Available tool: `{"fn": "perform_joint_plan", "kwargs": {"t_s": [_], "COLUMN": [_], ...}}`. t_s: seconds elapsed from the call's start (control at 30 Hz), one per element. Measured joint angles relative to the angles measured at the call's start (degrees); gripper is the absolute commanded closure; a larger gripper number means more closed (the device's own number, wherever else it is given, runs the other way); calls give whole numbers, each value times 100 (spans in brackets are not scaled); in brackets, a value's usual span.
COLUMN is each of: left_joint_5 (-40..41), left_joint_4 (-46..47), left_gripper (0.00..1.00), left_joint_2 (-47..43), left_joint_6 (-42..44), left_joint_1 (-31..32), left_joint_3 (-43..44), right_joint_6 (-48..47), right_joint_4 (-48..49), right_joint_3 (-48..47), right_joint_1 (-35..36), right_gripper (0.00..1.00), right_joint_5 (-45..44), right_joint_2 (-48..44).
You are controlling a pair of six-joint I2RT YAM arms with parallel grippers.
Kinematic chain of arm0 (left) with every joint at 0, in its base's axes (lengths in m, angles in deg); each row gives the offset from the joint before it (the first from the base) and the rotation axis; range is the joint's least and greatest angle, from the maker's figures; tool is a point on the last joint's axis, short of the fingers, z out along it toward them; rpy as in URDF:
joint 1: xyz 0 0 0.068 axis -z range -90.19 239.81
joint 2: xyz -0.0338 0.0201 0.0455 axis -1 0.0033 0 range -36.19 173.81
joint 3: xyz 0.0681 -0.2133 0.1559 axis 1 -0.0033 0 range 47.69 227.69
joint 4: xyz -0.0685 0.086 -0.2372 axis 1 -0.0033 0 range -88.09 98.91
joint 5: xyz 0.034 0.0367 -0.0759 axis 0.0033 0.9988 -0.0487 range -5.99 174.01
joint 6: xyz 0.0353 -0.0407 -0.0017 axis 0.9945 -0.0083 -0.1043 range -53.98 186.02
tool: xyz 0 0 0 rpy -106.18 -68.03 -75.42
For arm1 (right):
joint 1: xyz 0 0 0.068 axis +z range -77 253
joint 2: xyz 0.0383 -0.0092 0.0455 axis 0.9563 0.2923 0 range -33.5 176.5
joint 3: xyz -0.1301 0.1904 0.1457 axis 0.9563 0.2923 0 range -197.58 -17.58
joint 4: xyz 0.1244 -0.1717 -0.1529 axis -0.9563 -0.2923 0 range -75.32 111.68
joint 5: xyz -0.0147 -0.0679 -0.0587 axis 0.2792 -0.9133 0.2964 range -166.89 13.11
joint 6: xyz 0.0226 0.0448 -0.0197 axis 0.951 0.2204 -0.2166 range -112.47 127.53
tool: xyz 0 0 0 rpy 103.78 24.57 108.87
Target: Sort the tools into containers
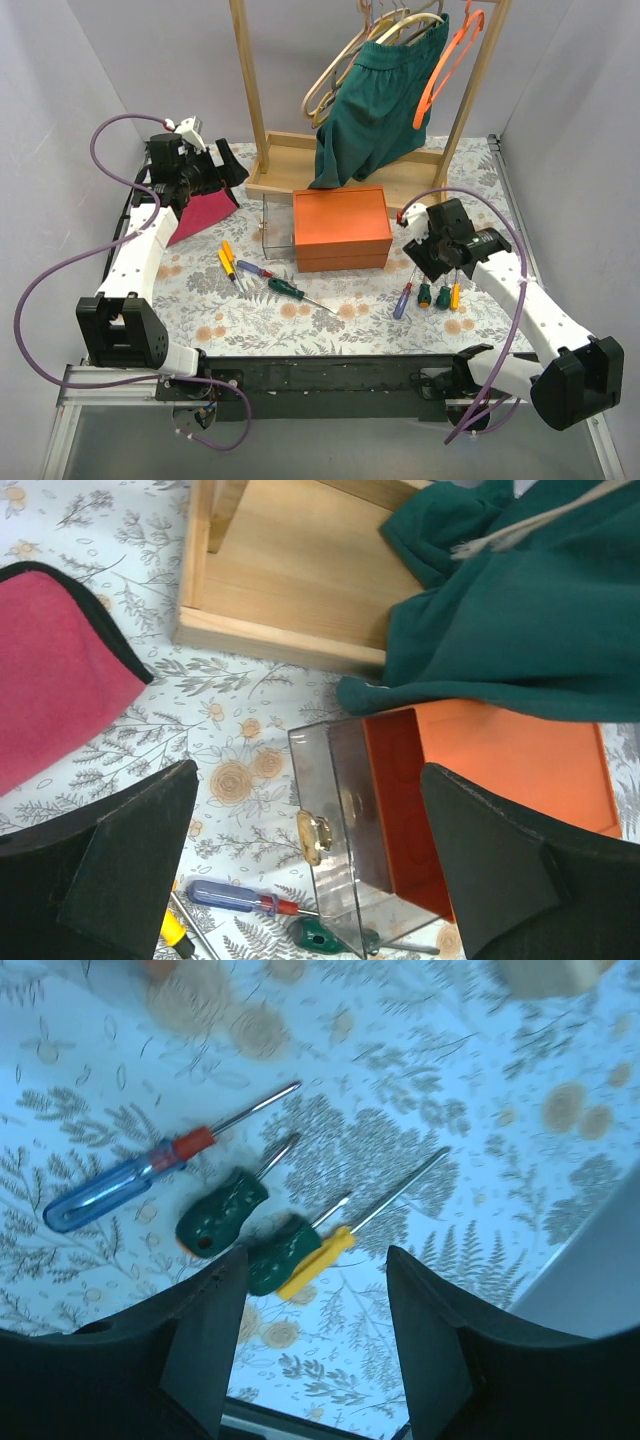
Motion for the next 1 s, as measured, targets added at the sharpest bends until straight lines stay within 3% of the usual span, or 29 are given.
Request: {"fn": "perform_joint_plan", "kwargs": {"t_s": [0.4, 1.0], "left_joint_5": [1056, 1325], "left_joint_4": [68, 72], "left_gripper": [6, 6], "left_joint_2": [98, 118], "left_joint_6": [-254, -238], "left_joint_1": [-13, -13], "left_joint_3": [-2, -2], "right_joint_6": [367, 313], "right_joint_4": [-302, -459], "right_joint_3": [459, 612], "right_joint_1": [-70, -162], "right_gripper": [34, 35], "right_joint_5": [678, 1145], "right_joint_2": [463, 844]}}
